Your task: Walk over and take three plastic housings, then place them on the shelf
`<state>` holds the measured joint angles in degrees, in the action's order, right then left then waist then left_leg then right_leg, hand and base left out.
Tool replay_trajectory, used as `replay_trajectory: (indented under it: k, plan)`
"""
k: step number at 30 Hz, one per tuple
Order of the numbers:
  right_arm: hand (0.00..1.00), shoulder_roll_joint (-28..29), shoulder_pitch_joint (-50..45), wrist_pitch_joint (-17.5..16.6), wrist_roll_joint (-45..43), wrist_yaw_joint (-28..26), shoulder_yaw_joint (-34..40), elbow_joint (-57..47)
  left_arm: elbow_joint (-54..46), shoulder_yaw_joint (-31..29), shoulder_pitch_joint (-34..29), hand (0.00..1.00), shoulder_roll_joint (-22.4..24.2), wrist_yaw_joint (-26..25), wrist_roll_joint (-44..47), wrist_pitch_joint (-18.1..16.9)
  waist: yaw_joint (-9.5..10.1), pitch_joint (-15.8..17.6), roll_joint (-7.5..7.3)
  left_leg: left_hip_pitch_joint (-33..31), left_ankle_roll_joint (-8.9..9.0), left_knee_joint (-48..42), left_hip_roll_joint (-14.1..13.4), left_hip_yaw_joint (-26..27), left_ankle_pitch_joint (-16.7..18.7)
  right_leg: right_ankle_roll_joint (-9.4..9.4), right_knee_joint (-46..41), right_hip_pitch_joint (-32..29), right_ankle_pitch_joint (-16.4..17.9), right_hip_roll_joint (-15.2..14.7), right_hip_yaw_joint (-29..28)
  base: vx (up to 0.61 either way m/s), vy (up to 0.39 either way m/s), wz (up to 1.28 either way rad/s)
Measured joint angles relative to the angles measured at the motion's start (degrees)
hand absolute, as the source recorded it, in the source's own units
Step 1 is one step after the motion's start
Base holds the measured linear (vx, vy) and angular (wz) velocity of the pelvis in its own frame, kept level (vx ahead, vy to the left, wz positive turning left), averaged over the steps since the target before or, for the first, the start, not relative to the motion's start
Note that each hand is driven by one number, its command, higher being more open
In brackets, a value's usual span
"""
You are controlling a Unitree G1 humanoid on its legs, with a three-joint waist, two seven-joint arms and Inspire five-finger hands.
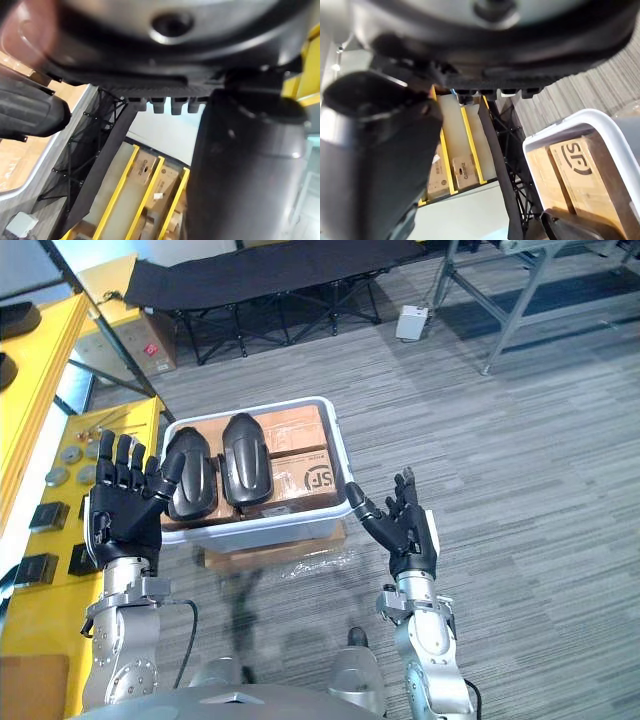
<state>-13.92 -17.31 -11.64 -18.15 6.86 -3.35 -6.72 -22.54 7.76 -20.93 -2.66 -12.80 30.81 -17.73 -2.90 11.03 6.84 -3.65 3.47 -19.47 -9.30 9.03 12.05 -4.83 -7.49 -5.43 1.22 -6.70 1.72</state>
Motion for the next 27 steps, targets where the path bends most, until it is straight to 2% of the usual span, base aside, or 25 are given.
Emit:
replay_trajectory:
  k: [1,2,3,4,8,11,14,17,20,24,27]
  plan:
    - [1.0,0.1,0.3,0.0,1.1,0.5,0.0,0.4,0.2,0.0,0.0,1.0,-0.3,0.6,0.3,0.0,0.49,-0.1,-0.06,0.7,1.99,3.1,0.3,0.0,0.5,-0.09,1.9,-0.2,0.3,-0.5,2.1,-0.05,0.08,-0.43]
    - [1.0,0.3,0.4,0.0,1.6,1.1,0.0,0.4,0.6,0.0,0.3,1.0,-0.5,0.8,0.3,0.0,0.91,-0.2,-0.01,0.6,1.66,4.1,0.6,0.4,0.0,-0.24,3.1,0.3,0.1,-1.0,3.6,0.02,0.073,-0.32]
    - [1.0,0.5,0.7,0.0,2.3,1.6,-0.5,0.5,0.8,0.1,0.4,1.0,-1.4,0.9,0.2,0.1,1.15,0.2,-0.94,0.3,1.8,4.7,1.0,0.9,-0.8,-0.4,5.0,0.5,-2.4,-2.2,5.1,0.01,0.079,-0.15]
    - [1.0,0.5,2.0,0.1,3.0,1.6,-1.0,2.1,1.4,0.4,0.7,1.0,-2.2,1.0,0.3,0.2,1.3,1.0,-2.16,0.0,2.52,3.9,1.6,0.9,-1.5,-1.65,5.8,0.6,-5.4,-2.9,5.4,0.01,0.091,-0.07]
    - [1.0,0.2,12.1,1.4,5.0,4.0,-0.5,13.3,2.6,1.4,1.5,1.0,-3.1,-0.3,-3.3,1.8,1.77,1.4,-2.87,-1.0,2.55,3.5,2.7,-0.7,-1.6,-1.78,7.8,1.7,-7.0,-3.4,7.4,0.0,0.066,0.16]
    - [1.0,-2.1,25.5,3.2,5.5,7.2,1.7,24.8,2.5,1.6,6.7,1.0,-4.5,-1.5,-4.9,1.9,3.3,3.0,-3.06,-4.6,2.49,2.4,2.8,-3.8,-2.1,-1.49,9.4,1.4,-8.3,-3.3,10.4,-0.07,-0.012,0.47]
    - [1.0,-6.9,39.3,4.0,5.2,8.7,3.6,33.5,2.4,1.0,9.9,1.0,-4.5,-1.9,-5.0,1.9,5.19,6.2,-2.44,-7.4,2.62,1.5,3.0,-6.4,-3.0,-1.09,9.6,0.6,-9.0,-3.2,12.6,-0.1,-0.028,0.37]
    - [1.0,-12.2,52.9,4.2,3.1,8.7,3.9,40.9,2.3,1.2,10.2,1.0,-4.7,-1.6,-4.9,1.9,6.76,10.0,-1.68,-9.4,2.8,1.6,3.4,-8.3,-4.6,-0.73,9.6,-0.2,-9.4,-3.2,14.1,-0.08,-0.026,0.33]
    - [1.0,-15.0,59.6,4.7,3.2,8.7,3.3,45.1,2.4,2.8,10.2,1.0,-5.0,-1.4,-4.8,1.9,8.09,11.7,-1.1,-10.4,2.89,1.6,3.5,-9.3,-5.2,-0.56,9.6,-0.7,-9.7,-3.2,15.2,-0.04,-0.014,0.2]
    - [1.0,-17.9,66.9,6.0,3.2,7.4,-1.9,52.1,4.3,5.2,12.2,1.0,-6.5,-0.8,-6.9,1.7,9.59,12.4,-0.46,-12.2,2.86,0.2,3.8,-10.3,-5.2,-0.59,9.1,-1.4,-10.0,-3.4,15.7,-0.01,0.016,0.1]
    - [1.0,-18.3,71.2,7.5,3.3,6.4,-4.3,56.1,6.6,6.5,14.4,1.0,-6.8,-0.4,-6.9,1.7,9.83,13.4,-0.03,-13.1,2.85,-0.8,3.9,-11.0,-5.2,-0.59,8.5,-1.7,-10.0,-3.5,16.5,-0.04,0.024,0.11]
